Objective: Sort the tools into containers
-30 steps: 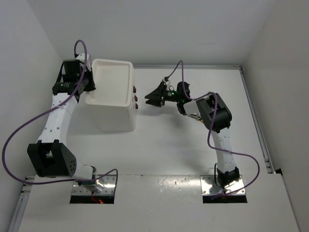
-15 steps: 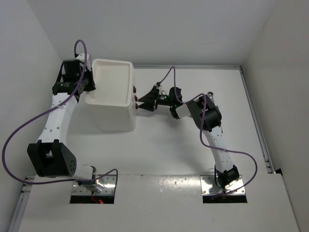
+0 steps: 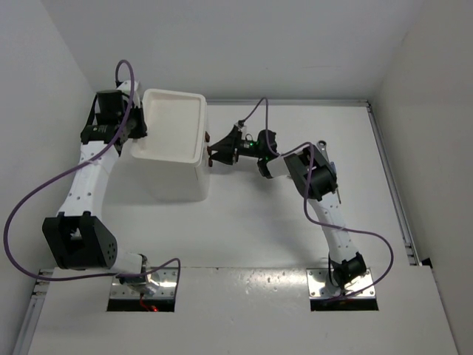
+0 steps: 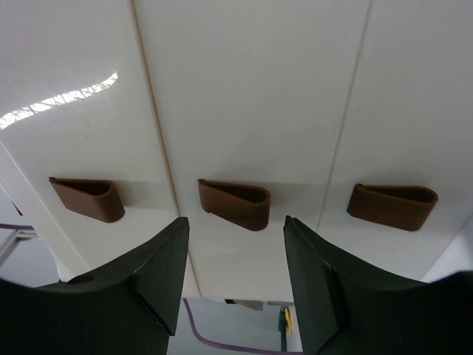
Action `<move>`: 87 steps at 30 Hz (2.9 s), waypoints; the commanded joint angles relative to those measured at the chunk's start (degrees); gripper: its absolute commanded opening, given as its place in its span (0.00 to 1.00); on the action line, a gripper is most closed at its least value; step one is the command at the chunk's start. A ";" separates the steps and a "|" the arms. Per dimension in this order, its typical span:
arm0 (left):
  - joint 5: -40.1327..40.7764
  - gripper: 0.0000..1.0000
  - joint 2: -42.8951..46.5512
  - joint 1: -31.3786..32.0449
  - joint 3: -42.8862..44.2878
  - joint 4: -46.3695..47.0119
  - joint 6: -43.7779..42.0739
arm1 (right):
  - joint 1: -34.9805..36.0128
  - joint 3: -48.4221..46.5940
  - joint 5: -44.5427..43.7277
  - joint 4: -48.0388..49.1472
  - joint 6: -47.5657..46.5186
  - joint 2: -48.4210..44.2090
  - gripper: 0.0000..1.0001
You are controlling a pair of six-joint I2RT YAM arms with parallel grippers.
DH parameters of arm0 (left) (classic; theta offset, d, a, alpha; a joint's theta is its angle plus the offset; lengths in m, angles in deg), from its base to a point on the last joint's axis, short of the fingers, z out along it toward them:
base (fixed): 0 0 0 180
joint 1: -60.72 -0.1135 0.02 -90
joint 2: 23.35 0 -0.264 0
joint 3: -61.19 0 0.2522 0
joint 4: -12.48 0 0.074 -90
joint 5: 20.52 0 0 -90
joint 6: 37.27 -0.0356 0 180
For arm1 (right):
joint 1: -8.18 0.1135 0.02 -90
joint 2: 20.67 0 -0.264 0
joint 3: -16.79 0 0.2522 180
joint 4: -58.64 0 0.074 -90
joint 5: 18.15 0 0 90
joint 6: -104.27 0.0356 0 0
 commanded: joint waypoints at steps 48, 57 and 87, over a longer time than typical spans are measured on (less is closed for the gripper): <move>12.68 0.00 6.19 0.18 -5.06 1.84 13.06 | -12.70 16.57 4.48 10.16 -2.43 -9.92 0.00; 17.08 0.00 6.72 -0.97 -5.59 2.37 15.17 | -13.23 19.74 5.01 11.39 -2.43 -9.92 0.00; 8.47 0.92 6.10 -1.50 -4.98 2.90 11.21 | -15.60 14.11 10.72 8.14 -2.34 -9.04 0.49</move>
